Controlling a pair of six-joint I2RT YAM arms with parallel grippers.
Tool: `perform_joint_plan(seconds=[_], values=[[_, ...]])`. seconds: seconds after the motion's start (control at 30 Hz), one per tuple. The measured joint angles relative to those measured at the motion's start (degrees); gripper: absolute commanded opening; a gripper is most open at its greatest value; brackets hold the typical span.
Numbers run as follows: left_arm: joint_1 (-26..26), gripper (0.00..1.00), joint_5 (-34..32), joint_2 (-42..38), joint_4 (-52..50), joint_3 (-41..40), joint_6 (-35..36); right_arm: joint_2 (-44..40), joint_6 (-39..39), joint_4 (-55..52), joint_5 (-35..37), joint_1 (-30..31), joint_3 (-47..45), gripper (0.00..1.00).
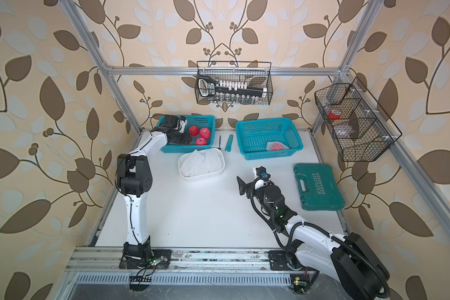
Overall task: Remove foam nets from apples
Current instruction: Place the apple in the basket, then pick up the apple from the basket.
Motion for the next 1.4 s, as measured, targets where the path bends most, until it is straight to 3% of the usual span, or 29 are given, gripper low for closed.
perform_joint_plan(seconds=[0.13,0.27,0.43,0.63,0.77,0.9,0.97,1.17,1.27,1.4], values=[[-0.07,0.49,0.11,3.76,0.07,4.17,0.59,0.68,-0.02,0.57,0.57,0.0,0.0,0.99],[-0.04,0.76,0.9,6.78,1.01,7.65,1.01,2.36,-0.07,0.44,1.18,0.0,0.0,1.0],[-0.13,0.93,2.12,7.17,1.29,7.85,1.36,3.06,-0.5,0.37,3.15,0.0,0.0,1.0],[-0.46,0.95,2.86,6.75,1.95,7.76,1.38,3.06,-1.36,-1.92,6.14,-0.68,1.38,1.0],[-0.98,0.95,5.49,2.69,0.94,6.21,-0.96,4.55,2.29,-11.89,6.8,-7.63,11.96,1.0],[-2.4,0.95,6.25,-11.17,5.25,-6.08,-4.35,11.39,6.49,-18.14,0.57,-18.86,27.54,1.0],[-4.59,0.95,5.51,-21.9,9.97,-15.98,-6.47,16.74,7.82,-22.6,-3.43,-23.56,36.3,1.0],[-17.88,0.94,-1.99,-48.63,27.56,-41.7,-10.29,32.28,6.95,-36.76,-9.86,-29.51,56.52,0.99],[-24.85,0.94,-3.82,-52.22,31.71,-49.09,-12.63,38.99,4.5,-45.44,-9.84,-30.1,65.66,0.99],[-30.84,0.94,-5.22,-49.51,32.44,-54.9,-14.36,45.4,0.94,-55.95,-9.7,-31.17,74.73,0.99]])
